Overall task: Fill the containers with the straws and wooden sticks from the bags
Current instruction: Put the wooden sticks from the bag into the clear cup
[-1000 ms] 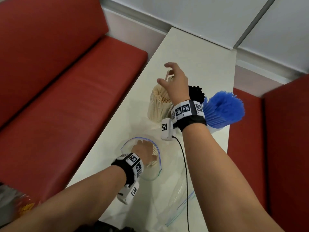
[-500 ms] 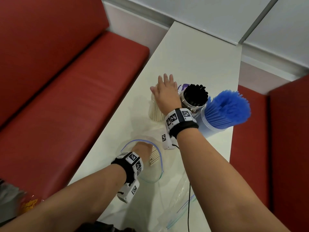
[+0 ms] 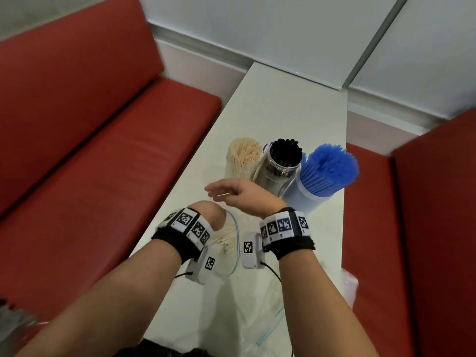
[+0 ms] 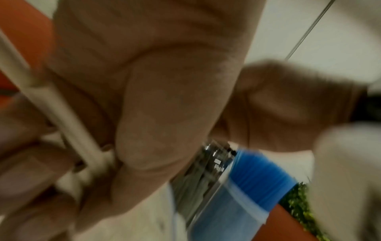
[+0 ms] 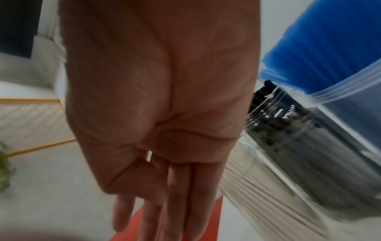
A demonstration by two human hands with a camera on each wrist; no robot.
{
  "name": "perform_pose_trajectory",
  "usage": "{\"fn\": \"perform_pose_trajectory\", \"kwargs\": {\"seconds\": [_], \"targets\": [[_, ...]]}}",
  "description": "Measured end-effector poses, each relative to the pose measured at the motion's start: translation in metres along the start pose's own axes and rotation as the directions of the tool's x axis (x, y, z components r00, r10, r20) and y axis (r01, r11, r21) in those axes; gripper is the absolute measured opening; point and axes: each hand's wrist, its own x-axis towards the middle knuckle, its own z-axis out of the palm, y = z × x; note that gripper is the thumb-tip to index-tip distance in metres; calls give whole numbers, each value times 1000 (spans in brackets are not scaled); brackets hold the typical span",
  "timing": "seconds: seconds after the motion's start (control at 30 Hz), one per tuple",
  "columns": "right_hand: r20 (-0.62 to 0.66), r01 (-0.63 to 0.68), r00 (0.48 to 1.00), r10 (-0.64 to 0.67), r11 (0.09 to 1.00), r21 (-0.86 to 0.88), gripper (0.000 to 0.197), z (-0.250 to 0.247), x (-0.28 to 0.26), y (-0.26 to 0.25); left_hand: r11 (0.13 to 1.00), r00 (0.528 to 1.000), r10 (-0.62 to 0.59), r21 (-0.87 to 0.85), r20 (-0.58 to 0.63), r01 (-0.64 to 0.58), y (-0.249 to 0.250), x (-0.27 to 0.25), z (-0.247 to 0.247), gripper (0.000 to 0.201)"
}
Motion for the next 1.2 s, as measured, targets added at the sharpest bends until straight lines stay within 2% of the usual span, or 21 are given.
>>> {"fn": "perform_pose_trajectory", "kwargs": {"seconds": [0.07,0.1,0.2,0.27,0.3,0.37,0.4,0.43,0.47,0.5,0.57,0.6,0.63,0.67,0.7,0.77,0.8,0.87,0.93,1.07,1.2], "targets": [[35,-40,998,46,987,-156,59,15,-9,8,999,999,-29,-29,32,30,-4,-21,-22,33],[25,-57,998,66,965,-254,60,24,-11,12,998,999,-44,-47,8,45,-6,-30,-33,31],[-86,-78,995,48,916,-393,42,50,-11,19,980,989,-113,-173,-95,96,-11,-54,-53,27],[-218,-83,976,9,939,-333,15,62,-11,17,988,993,-82,-136,-86,69,-9,-72,-70,24],[-262,-84,965,12,960,-267,11,63,-11,14,996,998,-40,-83,-48,36,-9,-80,-79,21],[-313,-86,950,17,975,-207,34,62,-15,6,998,998,54,12,-36,-54,-17,-97,-100,33],[-340,-80,940,18,982,-169,36,60,-17,2,994,994,92,-48,-64,-95,-25,-105,-109,43],[-368,-57,930,7,990,-126,39,56,-19,1,973,986,114,-185,-119,-135,-36,-111,-118,50],[-392,-26,920,-10,996,-88,42,53,-22,-1,916,967,124,-350,-221,-197,-47,-117,-126,56],[-419,7,908,-23,999,-41,46,50,-26,-2,799,932,102,-530,-346,-285,-58,-121,-131,59],[-476,103,879,-35,988,118,48,41,-33,-10,367,838,-59,-792,-543,-488,-71,-121,-135,60],[-510,170,860,-39,962,214,48,36,-35,-18,157,811,-175,-829,-558,-536,-73,-117,-134,58],[-546,228,837,-38,931,285,47,29,-38,-28,-3,813,-263,-843,-519,-538,-71,-111,-130,55],[-580,280,813,-45,904,322,45,23,-40,-41,-126,843,-295,-856,-450,-501,-64,-103,-124,51],[-604,332,794,-66,880,340,44,18,-41,-54,-227,892,-267,-875,-366,-427,-55,-95,-116,49],[-637,426,761,-124,836,346,46,9,-42,-79,-332,982,-66,-924,-179,-191,-35,-76,-93,53],[-654,461,743,-145,818,343,48,5,-42,-90,-341,993,68,-938,-96,-67,-25,-68,-81,58],[-683,513,713,-158,781,355,51,-1,-42,-106,-367,945,327,-921,1,128,-10,-57,-64,65],[-712,530,686,-149,773,348,51,-6,-41,-113,-458,884,468,-854,6,248,-2,-49,-58,60],[-745,517,642,-185,821,242,39,-8,-37,-114,-639,857,515,-675,-20,368,-3,-36,-65,42],[-747,507,633,-205,839,199,25,-13,-32,-114,-695,884,464,-640,-51,328,-10,-28,-74,32]]}}
